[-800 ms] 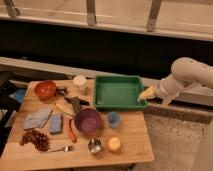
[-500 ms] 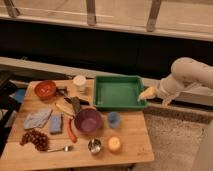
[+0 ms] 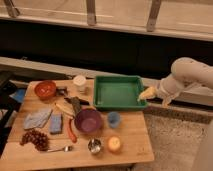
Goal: Wipe red bowl with sponge
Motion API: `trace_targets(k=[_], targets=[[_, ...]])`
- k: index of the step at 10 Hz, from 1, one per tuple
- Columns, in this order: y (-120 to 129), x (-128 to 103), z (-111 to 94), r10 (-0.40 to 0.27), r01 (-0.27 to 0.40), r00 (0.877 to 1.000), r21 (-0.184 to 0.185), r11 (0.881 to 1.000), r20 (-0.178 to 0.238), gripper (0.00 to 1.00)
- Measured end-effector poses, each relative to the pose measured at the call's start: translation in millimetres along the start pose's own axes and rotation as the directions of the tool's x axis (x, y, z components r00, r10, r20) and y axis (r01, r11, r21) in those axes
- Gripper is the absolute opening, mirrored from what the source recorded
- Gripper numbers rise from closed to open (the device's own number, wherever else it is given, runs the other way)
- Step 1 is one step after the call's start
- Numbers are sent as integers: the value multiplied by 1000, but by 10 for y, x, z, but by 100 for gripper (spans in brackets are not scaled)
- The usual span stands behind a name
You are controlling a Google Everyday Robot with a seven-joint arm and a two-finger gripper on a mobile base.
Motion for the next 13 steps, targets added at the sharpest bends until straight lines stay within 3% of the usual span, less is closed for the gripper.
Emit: trace_targets(k=[13], targets=[[13, 8, -17, -16, 16, 1000, 11, 1000, 3, 76]])
